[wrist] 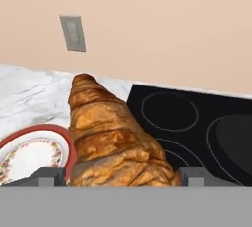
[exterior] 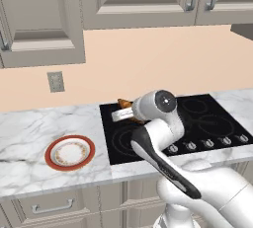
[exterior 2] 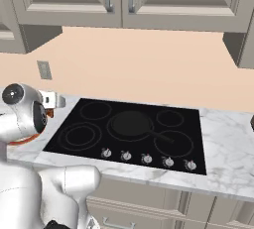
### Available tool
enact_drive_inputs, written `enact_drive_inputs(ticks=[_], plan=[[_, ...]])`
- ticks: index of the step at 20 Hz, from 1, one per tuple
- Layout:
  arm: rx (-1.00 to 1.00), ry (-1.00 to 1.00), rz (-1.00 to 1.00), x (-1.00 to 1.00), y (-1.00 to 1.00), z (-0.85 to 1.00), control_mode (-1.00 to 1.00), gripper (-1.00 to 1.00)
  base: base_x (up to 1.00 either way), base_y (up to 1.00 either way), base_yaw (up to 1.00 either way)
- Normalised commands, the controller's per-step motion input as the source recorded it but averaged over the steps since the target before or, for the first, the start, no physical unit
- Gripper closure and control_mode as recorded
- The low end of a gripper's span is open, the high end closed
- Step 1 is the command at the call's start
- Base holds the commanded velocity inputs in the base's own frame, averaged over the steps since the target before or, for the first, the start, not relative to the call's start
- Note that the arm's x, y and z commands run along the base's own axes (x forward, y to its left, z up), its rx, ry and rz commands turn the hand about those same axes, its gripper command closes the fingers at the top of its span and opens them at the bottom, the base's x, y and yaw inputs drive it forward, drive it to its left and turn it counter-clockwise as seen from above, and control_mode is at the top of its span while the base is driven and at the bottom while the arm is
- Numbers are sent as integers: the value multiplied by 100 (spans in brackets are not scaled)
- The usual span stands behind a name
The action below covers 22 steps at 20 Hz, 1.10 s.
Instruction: Pick the croissant and place it on the pan. Then turn on the stove to warm the croissant.
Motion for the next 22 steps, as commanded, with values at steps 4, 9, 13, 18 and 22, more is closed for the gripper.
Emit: enact_drive_inputs(ticks=[4,9,13,18,22], plan=[[22,7,-6,-1,-100,9,-100,100,0,0,0],[22,14,-4,1,-95,1,-100,100,0,0,0],[15,26,-11,23,-70,10,-100,100,0,0,0],[6,27,-11,34,-57,8,-100,100,0,0,0],[2,23,-10,50,-43,0,-100,100,0,0,0]])
